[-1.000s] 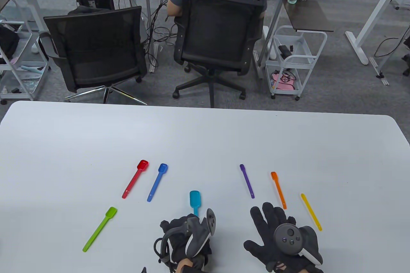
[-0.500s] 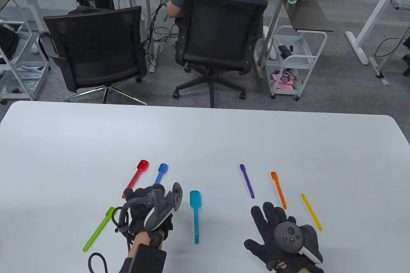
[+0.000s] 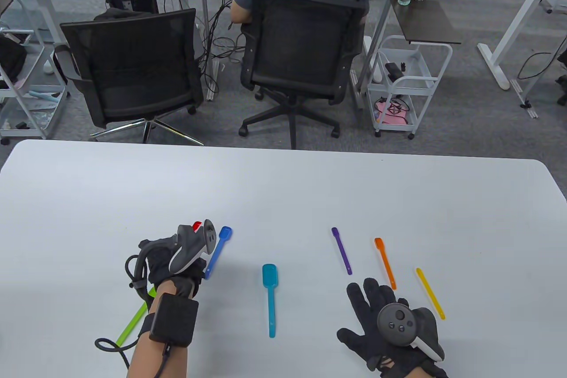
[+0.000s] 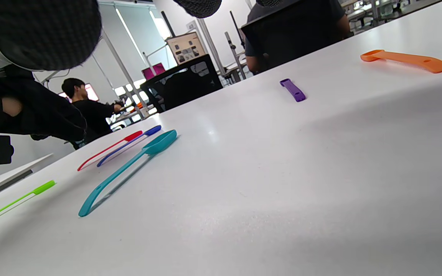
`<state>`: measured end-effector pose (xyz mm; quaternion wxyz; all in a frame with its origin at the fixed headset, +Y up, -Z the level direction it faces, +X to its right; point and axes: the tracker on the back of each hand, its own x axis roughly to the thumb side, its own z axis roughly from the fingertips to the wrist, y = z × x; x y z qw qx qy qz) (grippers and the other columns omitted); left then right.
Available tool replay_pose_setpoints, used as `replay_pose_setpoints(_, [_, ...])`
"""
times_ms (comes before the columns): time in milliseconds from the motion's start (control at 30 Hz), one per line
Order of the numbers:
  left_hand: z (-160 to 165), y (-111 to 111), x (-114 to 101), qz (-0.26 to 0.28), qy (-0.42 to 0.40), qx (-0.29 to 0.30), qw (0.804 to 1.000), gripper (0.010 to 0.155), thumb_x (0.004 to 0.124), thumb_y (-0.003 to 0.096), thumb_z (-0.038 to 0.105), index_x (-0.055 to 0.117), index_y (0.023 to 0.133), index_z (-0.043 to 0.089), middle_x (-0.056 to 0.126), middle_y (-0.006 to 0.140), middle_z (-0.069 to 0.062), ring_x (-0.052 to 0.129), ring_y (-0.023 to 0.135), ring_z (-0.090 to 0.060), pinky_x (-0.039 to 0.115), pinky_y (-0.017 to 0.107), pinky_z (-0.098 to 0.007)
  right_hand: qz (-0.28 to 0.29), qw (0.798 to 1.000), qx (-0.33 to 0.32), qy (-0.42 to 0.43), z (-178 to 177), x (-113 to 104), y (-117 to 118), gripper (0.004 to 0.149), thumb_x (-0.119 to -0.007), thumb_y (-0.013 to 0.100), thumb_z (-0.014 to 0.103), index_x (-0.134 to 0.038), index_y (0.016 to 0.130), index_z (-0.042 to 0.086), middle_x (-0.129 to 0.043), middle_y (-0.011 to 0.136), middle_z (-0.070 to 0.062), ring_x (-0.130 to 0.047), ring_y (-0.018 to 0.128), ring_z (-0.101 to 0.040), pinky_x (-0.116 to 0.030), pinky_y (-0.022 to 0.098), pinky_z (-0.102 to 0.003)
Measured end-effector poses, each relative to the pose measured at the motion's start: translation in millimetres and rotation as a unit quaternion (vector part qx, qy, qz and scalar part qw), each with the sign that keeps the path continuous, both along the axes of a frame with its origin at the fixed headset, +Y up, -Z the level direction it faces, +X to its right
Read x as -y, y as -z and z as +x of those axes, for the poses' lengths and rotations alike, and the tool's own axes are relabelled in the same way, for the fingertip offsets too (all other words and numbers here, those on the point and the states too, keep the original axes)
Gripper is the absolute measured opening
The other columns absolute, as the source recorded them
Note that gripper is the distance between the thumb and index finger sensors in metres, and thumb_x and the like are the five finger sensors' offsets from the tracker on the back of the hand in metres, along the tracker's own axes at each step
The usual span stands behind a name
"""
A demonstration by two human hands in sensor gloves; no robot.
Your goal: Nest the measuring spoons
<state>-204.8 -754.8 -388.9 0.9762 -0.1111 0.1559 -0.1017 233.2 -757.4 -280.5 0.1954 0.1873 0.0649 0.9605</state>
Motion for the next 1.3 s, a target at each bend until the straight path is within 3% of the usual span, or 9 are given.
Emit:
replay_pose_setpoints(467, [-23, 30, 37, -0.033, -0.007, -0.023, 0.999, 0.083, 0.097, 0.0353, 0.063, 0.082, 0.100, 0.012, 0.091, 0.049, 0.009, 0.096, 0.047, -0.019, 0.056, 0.073, -0.068, 0.004, 1.000, 0.002, -0.012, -2, 1, 1, 0.096, -0.078, 0.037, 0.071, -0.039, 0.110, 0.022, -0.028, 0.115, -0.027, -0.033, 0.097, -0.065, -0.029, 0.057, -0.084])
replay_pose_setpoints(833, [-28, 32, 52, -0.046, -0.004, -0.034, 0.998, 0.079, 0.097, 0.0360, 0.063, 0.086, 0.096, 0.012, 0.092, 0.046, 0.010, 0.097, 0.044, -0.017, 0.059, 0.072, -0.066, 0.008, 1.000, 0.003, -0.019, -4, 1, 0, 0.096, -0.078, 0.037, 0.071, -0.038, 0.110, 0.022, -0.028, 0.115, -0.027, -0.033, 0.097, -0.064, -0.028, 0.057, -0.084])
replay_pose_setpoints(1300, [-31, 32, 55, -0.042, -0.032, -0.041, 0.998, 0.071, 0.096, 0.0378, 0.060, 0.091, 0.090, 0.012, 0.093, 0.042, 0.011, 0.098, 0.040, -0.017, 0.062, 0.071, -0.065, 0.007, 1.000, 0.006, -0.021, -4, 2, 0, 0.096, -0.078, 0.037, 0.071, -0.039, 0.110, 0.022, -0.028, 0.115, -0.027, -0.033, 0.097, -0.065, -0.029, 0.057, -0.084])
